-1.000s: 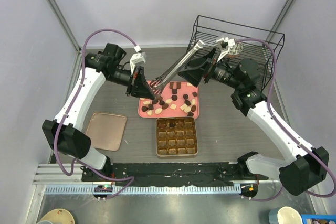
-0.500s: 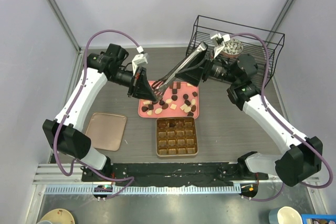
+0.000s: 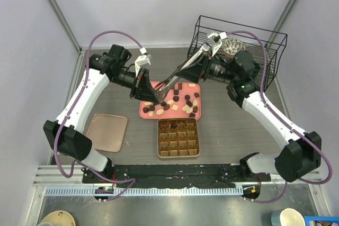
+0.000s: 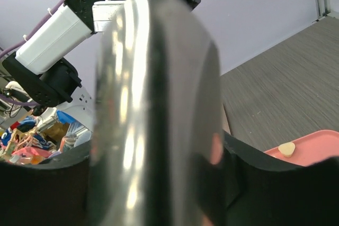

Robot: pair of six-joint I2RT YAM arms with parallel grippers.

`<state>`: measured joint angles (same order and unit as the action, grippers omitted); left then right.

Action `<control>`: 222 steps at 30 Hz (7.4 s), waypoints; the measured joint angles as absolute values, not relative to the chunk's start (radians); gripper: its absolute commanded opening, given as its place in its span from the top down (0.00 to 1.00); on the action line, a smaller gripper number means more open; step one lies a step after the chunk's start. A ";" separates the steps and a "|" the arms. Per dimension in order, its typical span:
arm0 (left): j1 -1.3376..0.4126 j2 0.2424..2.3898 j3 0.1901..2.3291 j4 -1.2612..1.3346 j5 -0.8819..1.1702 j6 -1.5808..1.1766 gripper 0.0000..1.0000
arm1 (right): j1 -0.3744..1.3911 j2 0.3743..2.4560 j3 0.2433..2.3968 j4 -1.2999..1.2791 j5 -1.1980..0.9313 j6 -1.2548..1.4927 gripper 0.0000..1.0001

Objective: Pack the chocolate
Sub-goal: Pick up the clamp from the plate, then pick up the fake chocolate from the plate, then place the fake chocolate in the packing box.

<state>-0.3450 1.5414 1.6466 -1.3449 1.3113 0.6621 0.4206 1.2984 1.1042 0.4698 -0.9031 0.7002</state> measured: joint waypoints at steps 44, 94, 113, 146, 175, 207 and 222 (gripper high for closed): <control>-0.354 1.178 1.319 -1.201 0.330 0.299 0.00 | 0.449 1.212 1.160 -0.069 -0.543 0.289 0.70; -0.352 0.898 0.904 -0.808 -0.133 0.169 0.00 | 0.840 1.807 1.275 0.435 0.300 0.070 0.57; -0.352 0.867 0.893 -0.802 -0.157 0.194 0.00 | 0.848 1.833 1.205 0.498 0.332 0.089 0.54; -0.352 0.846 0.893 -0.804 -0.156 0.217 0.00 | 0.849 1.856 1.089 0.574 0.392 0.085 0.63; -0.352 0.859 0.886 -0.801 -0.149 0.218 0.00 | 0.849 1.522 1.083 0.377 0.408 0.012 0.79; -0.352 1.132 0.878 -0.707 -0.135 0.202 0.00 | 0.883 0.945 0.677 -0.023 0.421 0.257 0.75; -0.352 1.073 0.878 -0.716 -0.119 0.192 0.00 | 0.935 0.963 0.675 -0.017 0.501 0.235 0.57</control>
